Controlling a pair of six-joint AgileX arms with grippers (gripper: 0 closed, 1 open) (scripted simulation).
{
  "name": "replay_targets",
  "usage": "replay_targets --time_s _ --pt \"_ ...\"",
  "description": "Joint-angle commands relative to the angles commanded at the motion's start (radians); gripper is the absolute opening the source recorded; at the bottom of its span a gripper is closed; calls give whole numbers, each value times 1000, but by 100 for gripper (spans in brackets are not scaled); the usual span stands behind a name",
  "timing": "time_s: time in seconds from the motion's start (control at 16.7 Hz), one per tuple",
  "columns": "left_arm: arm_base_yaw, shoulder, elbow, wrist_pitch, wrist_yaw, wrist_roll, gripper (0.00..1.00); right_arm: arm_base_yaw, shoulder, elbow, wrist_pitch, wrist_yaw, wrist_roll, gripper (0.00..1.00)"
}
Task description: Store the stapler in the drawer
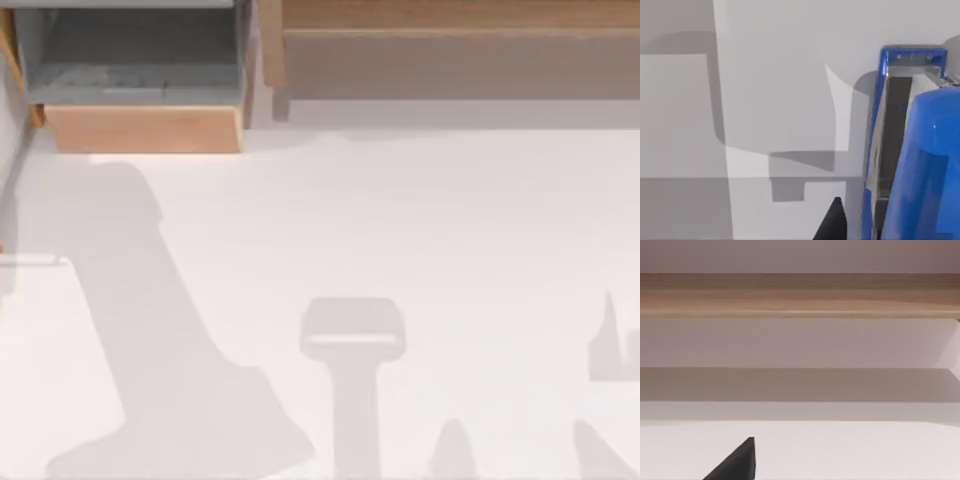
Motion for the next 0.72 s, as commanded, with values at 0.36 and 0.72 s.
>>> replay_targets --time_s 0.36,0.72 --pt "0 0 0 0 0 0 100 0 0 0 0 0 0 100" --pt "-2 0 0 0 0 0 100 0 0 0 0 0 0 100"
